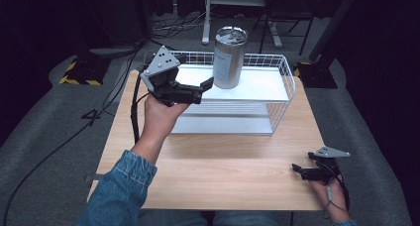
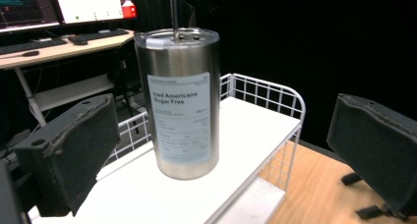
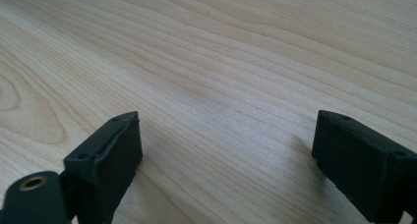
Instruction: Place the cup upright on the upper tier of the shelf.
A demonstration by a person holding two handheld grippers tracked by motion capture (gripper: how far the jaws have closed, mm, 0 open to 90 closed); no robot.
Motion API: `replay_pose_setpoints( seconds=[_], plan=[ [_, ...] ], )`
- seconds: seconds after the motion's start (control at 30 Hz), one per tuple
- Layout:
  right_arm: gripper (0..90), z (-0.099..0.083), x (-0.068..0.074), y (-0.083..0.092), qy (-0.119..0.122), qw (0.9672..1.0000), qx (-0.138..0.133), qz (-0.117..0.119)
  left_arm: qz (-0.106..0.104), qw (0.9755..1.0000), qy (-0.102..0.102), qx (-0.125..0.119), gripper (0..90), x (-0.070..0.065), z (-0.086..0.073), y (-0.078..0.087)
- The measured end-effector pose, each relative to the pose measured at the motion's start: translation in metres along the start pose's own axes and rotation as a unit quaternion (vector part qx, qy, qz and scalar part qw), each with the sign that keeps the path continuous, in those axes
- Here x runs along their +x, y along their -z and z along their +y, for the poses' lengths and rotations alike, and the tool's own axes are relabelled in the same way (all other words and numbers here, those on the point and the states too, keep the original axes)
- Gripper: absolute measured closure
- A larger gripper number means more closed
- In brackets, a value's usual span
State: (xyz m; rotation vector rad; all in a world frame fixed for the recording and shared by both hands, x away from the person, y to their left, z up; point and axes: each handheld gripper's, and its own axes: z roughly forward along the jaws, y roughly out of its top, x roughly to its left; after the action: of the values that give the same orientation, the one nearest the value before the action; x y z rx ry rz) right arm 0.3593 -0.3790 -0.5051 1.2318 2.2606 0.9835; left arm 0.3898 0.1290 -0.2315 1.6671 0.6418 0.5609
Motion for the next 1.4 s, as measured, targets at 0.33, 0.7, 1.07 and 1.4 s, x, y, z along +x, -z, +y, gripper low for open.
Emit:
replay_pose_setpoints(
  seconds=[0.33,0.7,1.07,1.4],
  plan=[
    [12.2,0.000,0.000,0.000,0.000,1.0000,0.000,0.000,-0.008,0.9998,-0.006,0.015,0.0,0.000,-0.019,0.025],
    [12.4,-0.001,0.001,0.001,0.000,1.0000,0.000,0.000,-0.018,0.9990,0.019,0.036,0.0,0.006,-0.048,0.040],
    [12.4,-0.001,0.001,0.001,0.000,1.0000,0.000,0.000,0.000,0.9967,0.042,0.070,0.0,0.015,-0.094,0.054],
    [12.4,-0.001,0.001,0.001,0.000,1.0000,0.000,0.000,0.025,0.9913,0.025,0.127,1.3,0.015,-0.131,0.066]
  ],
)
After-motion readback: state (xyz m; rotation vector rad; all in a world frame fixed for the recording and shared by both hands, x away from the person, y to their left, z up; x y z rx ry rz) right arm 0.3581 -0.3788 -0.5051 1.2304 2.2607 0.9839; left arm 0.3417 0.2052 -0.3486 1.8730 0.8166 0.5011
